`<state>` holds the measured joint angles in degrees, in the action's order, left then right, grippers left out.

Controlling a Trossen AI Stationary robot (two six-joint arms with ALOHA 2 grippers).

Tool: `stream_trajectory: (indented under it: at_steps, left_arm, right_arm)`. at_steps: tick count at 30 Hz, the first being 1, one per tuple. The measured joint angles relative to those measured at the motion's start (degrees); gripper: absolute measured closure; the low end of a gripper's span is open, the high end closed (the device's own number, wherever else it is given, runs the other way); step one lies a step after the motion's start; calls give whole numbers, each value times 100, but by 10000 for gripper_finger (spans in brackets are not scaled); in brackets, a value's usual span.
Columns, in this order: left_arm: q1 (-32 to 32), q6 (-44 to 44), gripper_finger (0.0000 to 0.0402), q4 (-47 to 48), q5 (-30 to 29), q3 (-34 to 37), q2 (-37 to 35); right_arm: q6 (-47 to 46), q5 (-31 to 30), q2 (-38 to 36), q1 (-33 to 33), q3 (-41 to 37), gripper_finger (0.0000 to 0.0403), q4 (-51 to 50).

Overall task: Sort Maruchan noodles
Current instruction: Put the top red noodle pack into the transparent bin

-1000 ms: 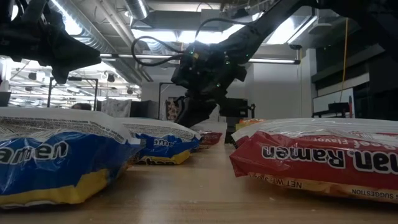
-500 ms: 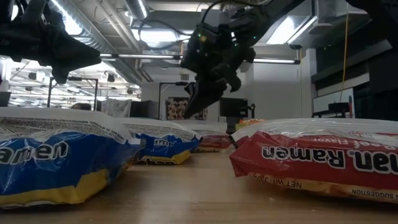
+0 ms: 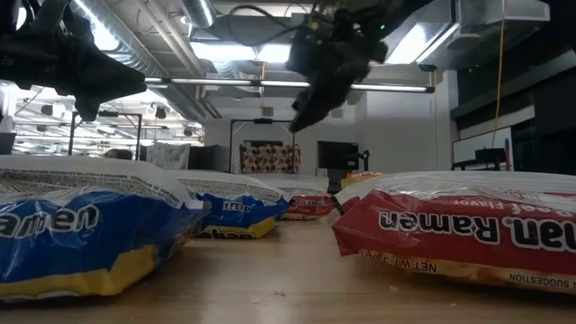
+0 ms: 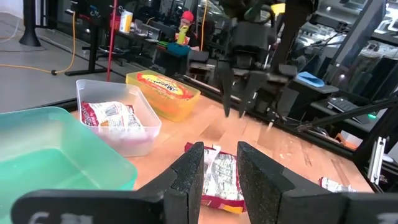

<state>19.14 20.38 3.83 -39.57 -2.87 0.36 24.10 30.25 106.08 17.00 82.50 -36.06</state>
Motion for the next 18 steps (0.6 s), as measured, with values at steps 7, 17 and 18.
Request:
stream_trajectory:
  at_steps: [7, 17, 18]
  left_arm:
    - [1, -2, 311, 1, -1, 0, 0]
    - [0, -103, 311, 3, -277, 0, 0]
    - [1, -77, 311, 3, -308, 0, 1]
  right_arm:
    - [-191, 1180, -678, 425, -671, 199, -930]
    - [-1791, 152, -1089, -35, -3674, 173, 6055]
    - [-1426, -144, -1057, -197, -3778, 173, 6505]
